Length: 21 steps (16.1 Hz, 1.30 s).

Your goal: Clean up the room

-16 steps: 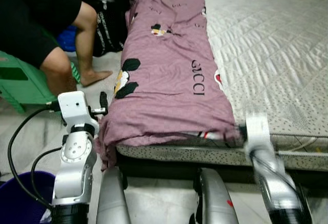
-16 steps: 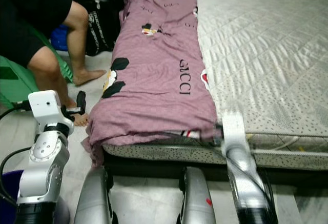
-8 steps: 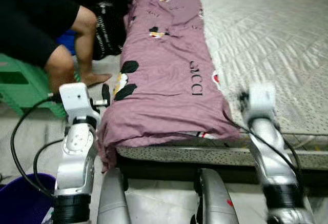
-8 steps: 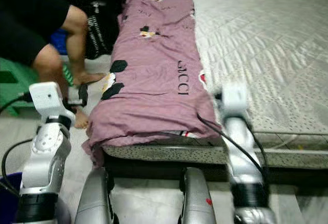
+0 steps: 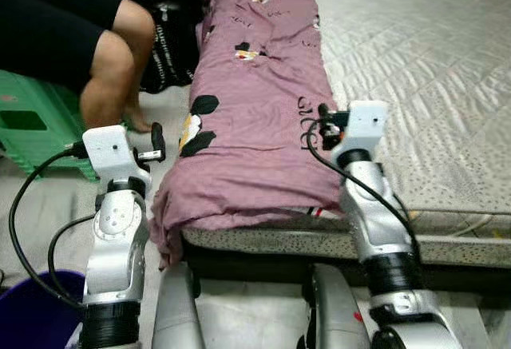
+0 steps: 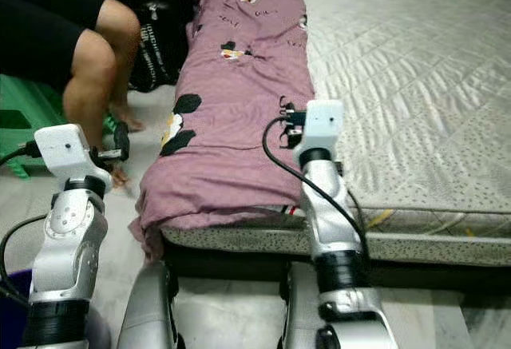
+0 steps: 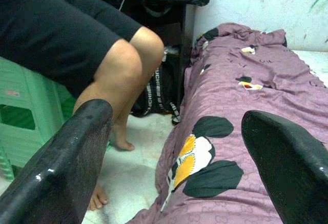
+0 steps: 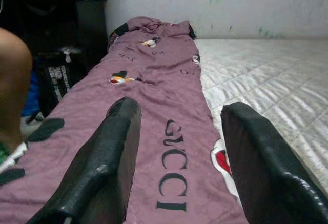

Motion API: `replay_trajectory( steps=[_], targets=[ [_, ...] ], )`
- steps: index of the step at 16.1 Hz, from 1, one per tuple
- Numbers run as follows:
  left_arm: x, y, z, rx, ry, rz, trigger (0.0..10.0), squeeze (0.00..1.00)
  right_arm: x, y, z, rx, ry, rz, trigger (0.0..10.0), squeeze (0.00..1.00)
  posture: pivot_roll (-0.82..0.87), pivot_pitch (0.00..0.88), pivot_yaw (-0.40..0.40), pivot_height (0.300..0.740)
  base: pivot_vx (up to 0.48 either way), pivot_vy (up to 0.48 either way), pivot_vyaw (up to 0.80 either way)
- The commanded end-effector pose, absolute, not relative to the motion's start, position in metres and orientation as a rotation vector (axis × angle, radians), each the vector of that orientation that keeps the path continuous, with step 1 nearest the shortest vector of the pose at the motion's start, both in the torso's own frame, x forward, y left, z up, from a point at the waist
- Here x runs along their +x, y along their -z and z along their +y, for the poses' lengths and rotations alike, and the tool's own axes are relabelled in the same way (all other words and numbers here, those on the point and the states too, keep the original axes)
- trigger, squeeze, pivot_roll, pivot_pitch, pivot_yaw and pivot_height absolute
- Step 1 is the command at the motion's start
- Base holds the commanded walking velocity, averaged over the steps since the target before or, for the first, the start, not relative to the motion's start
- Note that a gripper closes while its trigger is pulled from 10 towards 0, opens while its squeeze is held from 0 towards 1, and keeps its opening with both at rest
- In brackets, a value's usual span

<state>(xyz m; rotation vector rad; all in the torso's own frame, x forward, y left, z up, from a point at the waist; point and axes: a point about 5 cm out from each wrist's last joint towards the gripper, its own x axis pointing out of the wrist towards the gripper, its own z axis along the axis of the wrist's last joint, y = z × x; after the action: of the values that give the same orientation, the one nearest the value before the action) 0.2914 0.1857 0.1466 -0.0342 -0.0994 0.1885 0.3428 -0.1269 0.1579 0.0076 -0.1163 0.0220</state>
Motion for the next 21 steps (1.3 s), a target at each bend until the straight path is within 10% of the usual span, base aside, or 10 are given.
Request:
replay_trajectory(
  steps=[1,21],
  targets=[
    [0.290,-0.145,0.190,-0.024,-0.204,-0.098,10.0,0.00,0.347,-0.166,-0.123,0.012,-0.034,-0.147,10.0,0.00,0.05,0.000,0.025,0.596,0.000,0.000,0.00],
    [0.300,-0.141,0.181,-0.025,-0.190,-0.093,10.0,0.00,0.348,-0.137,-0.142,-0.099,0.054,-0.122,10.0,0.00,0.03,0.000,0.038,0.737,0.000,0.000,0.00]
  ],
)
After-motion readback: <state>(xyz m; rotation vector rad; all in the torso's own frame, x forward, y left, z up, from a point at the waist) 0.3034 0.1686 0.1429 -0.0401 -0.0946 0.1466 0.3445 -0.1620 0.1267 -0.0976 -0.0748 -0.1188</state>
